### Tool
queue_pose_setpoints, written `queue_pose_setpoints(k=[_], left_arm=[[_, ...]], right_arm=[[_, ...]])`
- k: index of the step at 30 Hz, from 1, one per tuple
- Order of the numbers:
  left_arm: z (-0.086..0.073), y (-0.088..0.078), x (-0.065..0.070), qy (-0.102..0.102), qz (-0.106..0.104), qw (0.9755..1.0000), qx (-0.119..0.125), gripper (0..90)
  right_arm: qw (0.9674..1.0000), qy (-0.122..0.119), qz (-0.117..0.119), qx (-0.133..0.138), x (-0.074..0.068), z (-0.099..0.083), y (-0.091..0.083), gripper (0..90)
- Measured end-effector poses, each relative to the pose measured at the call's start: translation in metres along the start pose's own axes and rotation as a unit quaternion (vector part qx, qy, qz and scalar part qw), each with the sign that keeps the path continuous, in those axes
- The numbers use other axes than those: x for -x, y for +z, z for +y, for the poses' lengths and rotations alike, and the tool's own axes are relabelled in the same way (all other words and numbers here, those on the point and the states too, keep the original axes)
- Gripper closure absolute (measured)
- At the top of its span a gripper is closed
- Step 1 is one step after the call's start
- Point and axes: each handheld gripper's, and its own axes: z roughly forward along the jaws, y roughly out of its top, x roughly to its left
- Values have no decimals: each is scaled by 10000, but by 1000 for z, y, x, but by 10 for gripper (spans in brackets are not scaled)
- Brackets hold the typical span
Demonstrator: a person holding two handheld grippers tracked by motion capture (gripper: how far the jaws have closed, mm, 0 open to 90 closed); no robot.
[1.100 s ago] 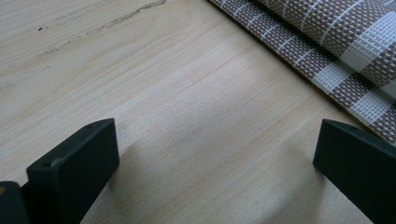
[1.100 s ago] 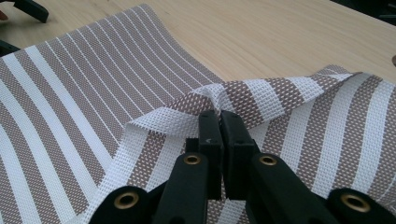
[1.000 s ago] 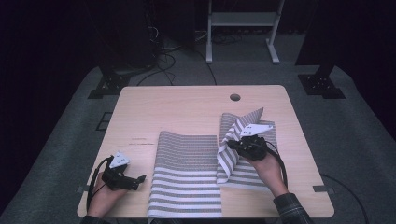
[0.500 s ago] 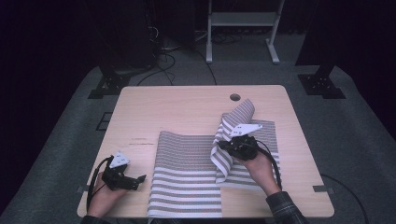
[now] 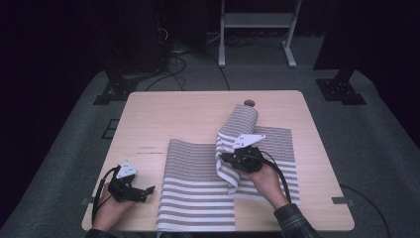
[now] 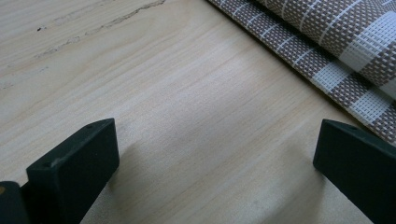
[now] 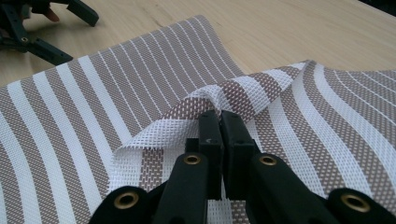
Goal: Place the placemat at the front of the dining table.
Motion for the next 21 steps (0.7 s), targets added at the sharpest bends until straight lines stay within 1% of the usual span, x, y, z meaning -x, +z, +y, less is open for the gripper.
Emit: queue_pose_setpoints(k=[11,15,21], left_arm=[[0,0,0,6,-11,10000,4,0],[0,0,0,10,-12,10000,1,0],[0,0,0,15,-17,10000,-3,0]], right_arm=[[9998,-93,172,-61,-13,5,13,878],[9997,-129,217,-70,-15,6,14,878],[9990,-242,345,-126,-25,7,20,878]])
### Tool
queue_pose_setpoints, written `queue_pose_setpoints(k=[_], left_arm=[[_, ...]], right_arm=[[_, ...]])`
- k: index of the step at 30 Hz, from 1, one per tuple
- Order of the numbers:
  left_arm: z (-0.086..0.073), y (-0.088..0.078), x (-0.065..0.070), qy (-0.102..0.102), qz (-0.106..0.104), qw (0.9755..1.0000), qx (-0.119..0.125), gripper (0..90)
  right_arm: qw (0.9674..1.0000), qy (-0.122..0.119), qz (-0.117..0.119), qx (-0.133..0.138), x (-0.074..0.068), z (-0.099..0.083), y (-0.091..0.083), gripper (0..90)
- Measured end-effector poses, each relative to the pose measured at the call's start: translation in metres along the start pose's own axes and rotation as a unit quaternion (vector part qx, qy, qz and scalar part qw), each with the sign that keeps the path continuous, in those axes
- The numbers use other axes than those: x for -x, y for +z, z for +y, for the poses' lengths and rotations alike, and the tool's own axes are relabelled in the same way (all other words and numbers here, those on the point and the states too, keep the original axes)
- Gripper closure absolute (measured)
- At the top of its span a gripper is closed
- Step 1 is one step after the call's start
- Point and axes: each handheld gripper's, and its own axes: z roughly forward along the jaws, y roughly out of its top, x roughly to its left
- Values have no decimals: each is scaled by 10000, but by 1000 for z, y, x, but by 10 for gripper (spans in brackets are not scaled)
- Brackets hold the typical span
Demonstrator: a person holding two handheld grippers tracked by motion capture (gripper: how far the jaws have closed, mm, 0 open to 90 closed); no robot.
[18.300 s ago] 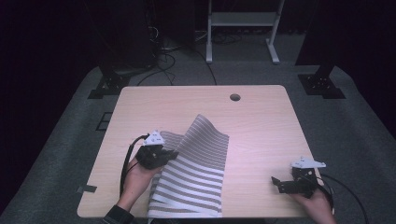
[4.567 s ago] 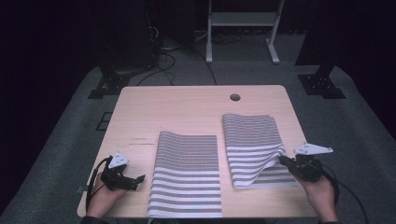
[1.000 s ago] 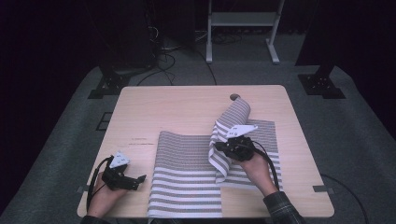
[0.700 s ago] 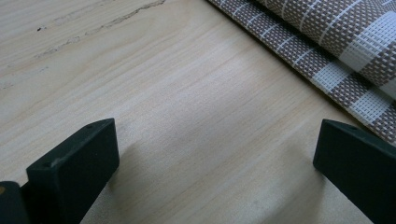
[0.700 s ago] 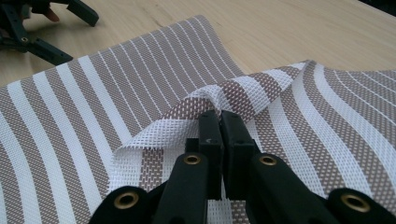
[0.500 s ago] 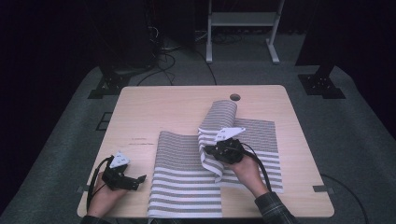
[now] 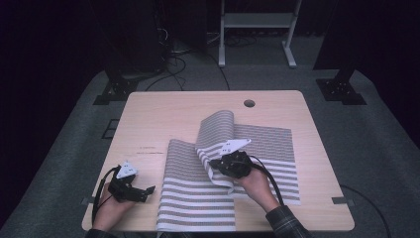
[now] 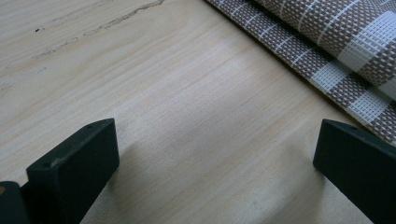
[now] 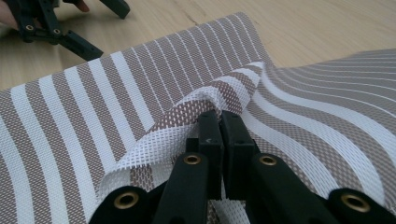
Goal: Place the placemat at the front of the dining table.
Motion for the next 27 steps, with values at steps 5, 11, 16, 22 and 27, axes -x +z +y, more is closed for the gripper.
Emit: queue_pose_setpoints(k=[5,11,16,22,27], left_arm=[[0,0,0,7,-3,10000,1,0],[0,0,0,10,-7,10000,1,0],[0,0,0,18,-9,10000,-9,0],[0,0,0,22,-10,10000,-17,0],[0,0,0,21,-11,10000,-17,0]], right_arm=[[9999,-58,92,-1,-7,5,5,878],[9999,-103,133,-5,-11,9,9,879],[9997,-140,184,96,-16,18,11,879],[9993,-197,275,181,-23,29,16,879],[9987,-321,351,171,-31,41,25,879]])
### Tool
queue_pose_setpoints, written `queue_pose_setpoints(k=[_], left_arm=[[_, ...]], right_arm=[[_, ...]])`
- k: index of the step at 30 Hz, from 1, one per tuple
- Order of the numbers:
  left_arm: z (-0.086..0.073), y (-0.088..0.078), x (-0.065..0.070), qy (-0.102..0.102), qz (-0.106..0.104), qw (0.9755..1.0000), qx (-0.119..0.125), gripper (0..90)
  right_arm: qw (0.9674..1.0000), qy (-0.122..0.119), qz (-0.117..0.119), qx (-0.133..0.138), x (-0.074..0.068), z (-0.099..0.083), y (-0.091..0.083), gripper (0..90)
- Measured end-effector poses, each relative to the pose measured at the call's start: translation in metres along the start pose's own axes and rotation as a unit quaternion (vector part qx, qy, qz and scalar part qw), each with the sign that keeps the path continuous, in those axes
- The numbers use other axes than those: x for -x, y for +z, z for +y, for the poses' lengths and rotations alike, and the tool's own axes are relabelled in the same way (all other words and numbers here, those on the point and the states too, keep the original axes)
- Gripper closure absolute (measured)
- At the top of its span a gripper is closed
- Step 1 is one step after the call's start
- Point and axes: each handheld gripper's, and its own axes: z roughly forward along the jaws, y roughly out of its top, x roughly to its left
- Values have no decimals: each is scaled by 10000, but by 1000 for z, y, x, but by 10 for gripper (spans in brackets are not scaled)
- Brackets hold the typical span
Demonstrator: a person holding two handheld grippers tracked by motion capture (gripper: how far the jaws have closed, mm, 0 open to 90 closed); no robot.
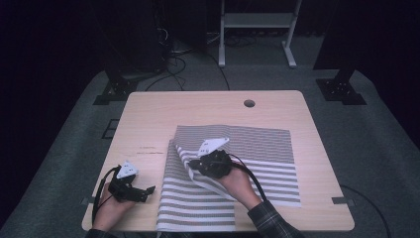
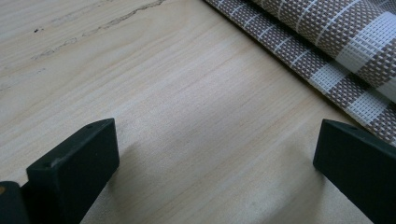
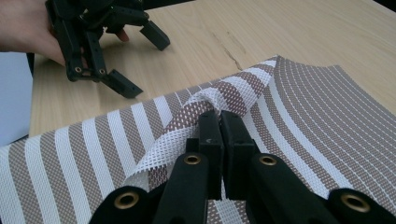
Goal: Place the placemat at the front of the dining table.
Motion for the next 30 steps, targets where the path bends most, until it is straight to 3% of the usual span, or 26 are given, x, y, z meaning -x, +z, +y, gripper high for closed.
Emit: queue_pose_setpoints(k=[15,18,30], left_arm=[[0,0,0,14,-14,10000,-4,0],[0,0,0,13,-14,10000,-4,0],[0,0,0,15,-13,10000,-2,0]], right_arm=[[9994,-180,285,12,-19,21,31,877],[9994,-165,317,-33,-21,21,38,828],[9994,15,331,-6,-14,17,27,694]])
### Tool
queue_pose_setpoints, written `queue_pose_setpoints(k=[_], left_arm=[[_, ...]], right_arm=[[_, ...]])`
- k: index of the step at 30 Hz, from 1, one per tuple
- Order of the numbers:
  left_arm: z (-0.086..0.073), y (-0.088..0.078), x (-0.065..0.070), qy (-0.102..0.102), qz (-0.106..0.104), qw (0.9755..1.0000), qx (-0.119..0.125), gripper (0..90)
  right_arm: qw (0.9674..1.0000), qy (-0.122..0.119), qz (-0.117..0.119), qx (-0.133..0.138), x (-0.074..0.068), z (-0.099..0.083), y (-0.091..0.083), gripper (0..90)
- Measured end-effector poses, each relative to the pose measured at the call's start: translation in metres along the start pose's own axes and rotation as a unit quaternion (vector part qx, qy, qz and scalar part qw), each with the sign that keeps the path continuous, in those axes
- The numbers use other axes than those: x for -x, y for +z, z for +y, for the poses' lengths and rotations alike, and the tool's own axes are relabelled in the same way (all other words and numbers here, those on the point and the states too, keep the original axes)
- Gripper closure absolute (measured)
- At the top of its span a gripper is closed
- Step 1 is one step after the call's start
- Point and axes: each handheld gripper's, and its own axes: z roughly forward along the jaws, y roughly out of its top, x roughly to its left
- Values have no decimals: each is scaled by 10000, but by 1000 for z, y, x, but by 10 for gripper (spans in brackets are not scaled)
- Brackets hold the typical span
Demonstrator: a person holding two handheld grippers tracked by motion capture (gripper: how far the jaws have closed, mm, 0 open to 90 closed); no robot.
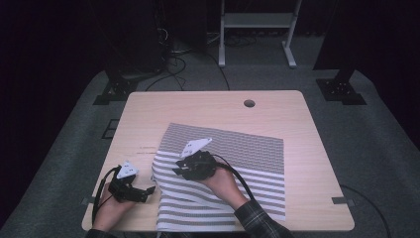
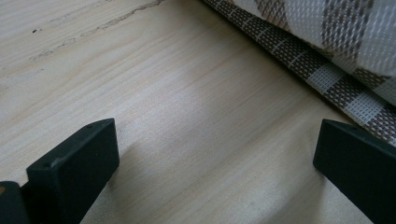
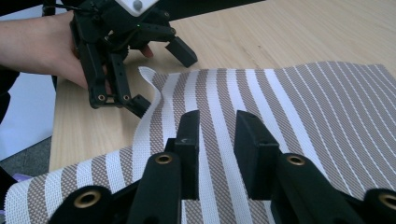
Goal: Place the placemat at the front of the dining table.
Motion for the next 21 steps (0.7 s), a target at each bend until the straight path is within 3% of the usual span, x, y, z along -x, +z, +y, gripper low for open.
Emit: queue_pose_setpoints(k=[15,21], left_arm=[[0,0,0,1,0,10000,1,0],[0,0,0,1,4,10000,11,0]], right_arm=[[9985,281,-472,-2,25,-28,-51,605],[9968,442,-663,-32,35,-47,-76,595]])
